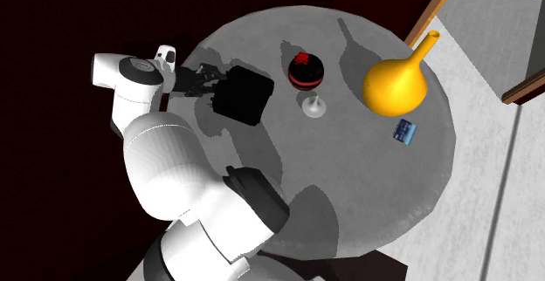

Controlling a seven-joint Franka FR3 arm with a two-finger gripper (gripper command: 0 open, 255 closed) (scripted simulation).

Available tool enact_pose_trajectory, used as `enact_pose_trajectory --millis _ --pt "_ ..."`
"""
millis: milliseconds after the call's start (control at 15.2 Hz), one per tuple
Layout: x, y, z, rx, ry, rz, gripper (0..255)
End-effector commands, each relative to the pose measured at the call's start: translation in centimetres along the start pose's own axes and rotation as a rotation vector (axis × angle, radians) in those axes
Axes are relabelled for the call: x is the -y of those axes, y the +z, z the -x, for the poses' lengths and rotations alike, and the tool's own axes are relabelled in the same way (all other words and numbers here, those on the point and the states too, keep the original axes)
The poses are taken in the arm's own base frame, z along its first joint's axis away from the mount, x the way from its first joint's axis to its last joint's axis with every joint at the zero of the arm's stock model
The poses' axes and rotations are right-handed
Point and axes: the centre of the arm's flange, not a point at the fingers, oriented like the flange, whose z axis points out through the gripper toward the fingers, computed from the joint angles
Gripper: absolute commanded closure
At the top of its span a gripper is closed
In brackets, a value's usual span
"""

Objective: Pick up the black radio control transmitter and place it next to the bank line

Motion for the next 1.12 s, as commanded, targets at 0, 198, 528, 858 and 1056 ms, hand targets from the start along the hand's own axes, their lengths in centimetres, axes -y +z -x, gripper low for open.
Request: enact_pose_trajectory --millis 0,198,528,858,1056 --pt "0.0 0.0 0.0 0.002 0.0 0.0 255" --pt "-0.8 -0.6 -0.1 0.002 0.0 0.0 255" --pt "-2.8 -2.3 -0.4 0.002 0.0 0.0 255" --pt "-4.8 -3.9 -0.7 0.002 0.0 0.0 255" --pt "-6.0 -5.0 -0.8 0.002 0.0 0.0 255"
